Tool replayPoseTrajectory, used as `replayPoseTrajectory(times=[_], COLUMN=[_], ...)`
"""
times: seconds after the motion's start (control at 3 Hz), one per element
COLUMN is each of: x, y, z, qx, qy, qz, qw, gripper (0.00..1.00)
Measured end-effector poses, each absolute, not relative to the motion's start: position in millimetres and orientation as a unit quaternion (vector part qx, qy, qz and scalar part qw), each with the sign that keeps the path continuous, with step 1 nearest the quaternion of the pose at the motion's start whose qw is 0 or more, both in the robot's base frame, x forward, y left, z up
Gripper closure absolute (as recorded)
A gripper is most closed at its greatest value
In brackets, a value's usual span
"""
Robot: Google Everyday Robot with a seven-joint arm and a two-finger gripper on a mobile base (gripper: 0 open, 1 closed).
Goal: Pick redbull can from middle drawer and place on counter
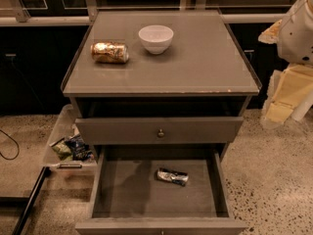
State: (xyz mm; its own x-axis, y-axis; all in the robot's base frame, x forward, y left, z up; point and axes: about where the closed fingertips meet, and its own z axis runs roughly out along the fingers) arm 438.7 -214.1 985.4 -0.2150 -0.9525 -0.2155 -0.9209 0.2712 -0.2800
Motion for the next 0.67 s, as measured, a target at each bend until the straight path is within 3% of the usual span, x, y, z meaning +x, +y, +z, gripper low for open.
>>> replayPoseTrajectory(times=[0.67], x=[441.6], y=[-207.7], z=[949.5], qx=[-0.589], qy=[0.791], qz=[-0.021], qw=[0.164], gripper=[0.0])
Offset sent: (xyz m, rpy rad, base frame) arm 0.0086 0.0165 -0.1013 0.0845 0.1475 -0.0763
